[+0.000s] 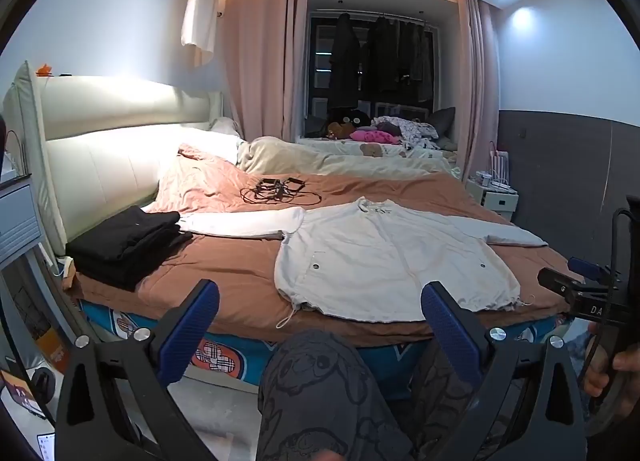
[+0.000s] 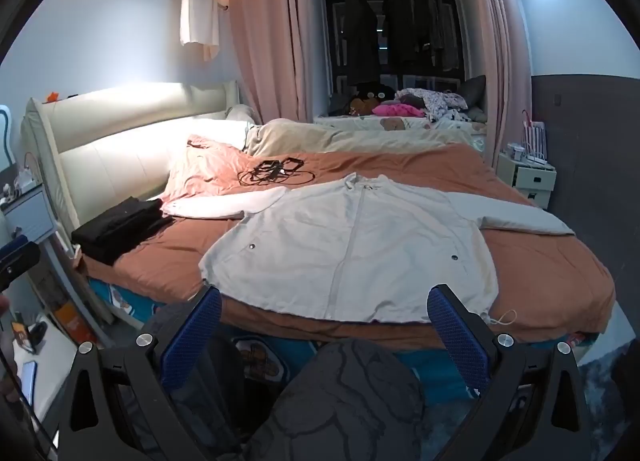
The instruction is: Fold large clothes
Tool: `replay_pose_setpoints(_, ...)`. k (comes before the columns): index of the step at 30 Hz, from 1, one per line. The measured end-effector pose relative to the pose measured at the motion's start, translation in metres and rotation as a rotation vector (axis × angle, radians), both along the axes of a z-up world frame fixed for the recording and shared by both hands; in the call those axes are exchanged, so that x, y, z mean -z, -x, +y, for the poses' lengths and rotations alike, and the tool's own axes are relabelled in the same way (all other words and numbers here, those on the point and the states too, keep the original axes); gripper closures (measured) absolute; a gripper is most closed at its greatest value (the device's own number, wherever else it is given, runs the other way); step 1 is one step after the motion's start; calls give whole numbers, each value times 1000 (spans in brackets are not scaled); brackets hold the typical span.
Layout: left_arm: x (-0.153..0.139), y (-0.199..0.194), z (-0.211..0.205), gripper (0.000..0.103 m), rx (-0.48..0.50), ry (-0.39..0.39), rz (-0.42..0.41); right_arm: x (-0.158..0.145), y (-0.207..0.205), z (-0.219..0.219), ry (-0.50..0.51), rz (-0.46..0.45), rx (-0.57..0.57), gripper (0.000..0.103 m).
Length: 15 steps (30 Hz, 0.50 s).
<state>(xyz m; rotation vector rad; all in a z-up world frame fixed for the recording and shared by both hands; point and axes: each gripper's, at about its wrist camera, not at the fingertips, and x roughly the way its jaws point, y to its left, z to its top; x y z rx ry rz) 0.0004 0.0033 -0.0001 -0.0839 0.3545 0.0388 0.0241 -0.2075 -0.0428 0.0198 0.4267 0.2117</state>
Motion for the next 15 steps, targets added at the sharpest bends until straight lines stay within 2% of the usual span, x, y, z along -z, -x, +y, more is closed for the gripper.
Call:
replay_pose_setpoints(4, 0, 2, -2, 0, 17, -5, -9, -2, 6, -3, -15, 13, -5, 0)
replay_pose_setpoints(6, -2, 4, 0, 0, 24, 14, -9, -1, -2, -8, -20, 55, -6, 0)
replay_pose_setpoints(14, -4, 13, 2, 0, 20, 12, -9, 6, 1, 4, 5, 41, 15, 0)
replay_pose_setpoints(15, -4, 14, 3, 0, 21, 16, -12, -3, 6, -2, -1, 37, 16, 0)
